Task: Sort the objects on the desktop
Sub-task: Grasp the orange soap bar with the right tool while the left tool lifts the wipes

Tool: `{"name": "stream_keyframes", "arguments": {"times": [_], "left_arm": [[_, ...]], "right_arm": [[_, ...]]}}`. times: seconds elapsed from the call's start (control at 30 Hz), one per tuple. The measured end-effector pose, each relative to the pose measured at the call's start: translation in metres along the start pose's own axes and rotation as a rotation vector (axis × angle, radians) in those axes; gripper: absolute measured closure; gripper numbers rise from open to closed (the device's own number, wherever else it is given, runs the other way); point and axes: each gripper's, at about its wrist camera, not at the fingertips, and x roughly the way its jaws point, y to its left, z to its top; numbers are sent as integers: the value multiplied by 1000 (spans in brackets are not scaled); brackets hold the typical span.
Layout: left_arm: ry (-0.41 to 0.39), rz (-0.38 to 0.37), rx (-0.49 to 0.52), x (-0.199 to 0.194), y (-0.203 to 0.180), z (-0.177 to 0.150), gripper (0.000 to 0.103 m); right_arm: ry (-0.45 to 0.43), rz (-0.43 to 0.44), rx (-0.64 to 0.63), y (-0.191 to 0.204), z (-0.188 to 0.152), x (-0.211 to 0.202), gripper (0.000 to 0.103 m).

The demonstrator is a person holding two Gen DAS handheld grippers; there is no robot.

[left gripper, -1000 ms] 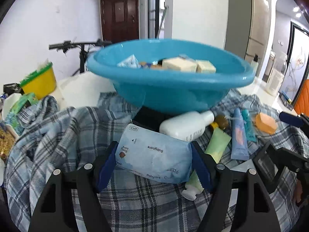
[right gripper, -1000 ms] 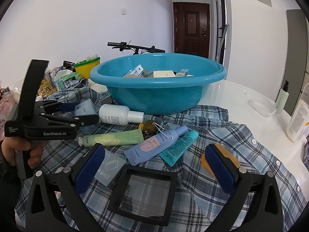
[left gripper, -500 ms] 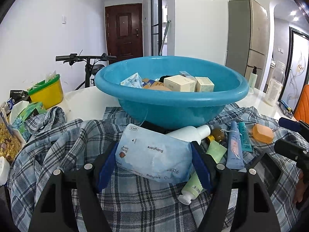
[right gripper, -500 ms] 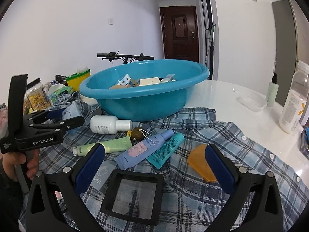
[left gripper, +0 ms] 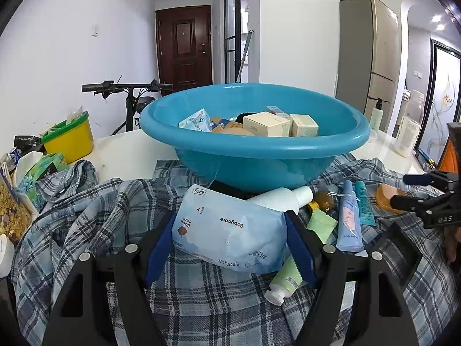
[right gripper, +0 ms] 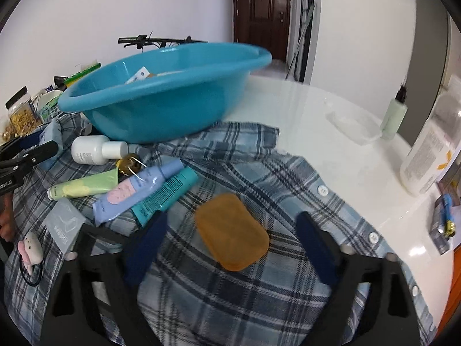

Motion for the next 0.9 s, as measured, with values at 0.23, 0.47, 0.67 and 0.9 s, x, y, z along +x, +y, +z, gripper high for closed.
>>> {"name": "stream_keyframes", "arguments": {"times": [0.23,0.47,0.67,0.9], "left_arm": [[0,-1,4,0,0,0,27],[-9,0,-2,-3,0,0,27],[-30,1,-26,-8,4,0,27],[-78,38,-1,-19,4,2,27]], "right_arm": [[79,-57,-3,0,-2,16,37],[57,-87,-29,7,-2,9,55],[-107,-129,-8,8,-3,-24,55],[-180,-121,38,0,1,-37,55]]}}
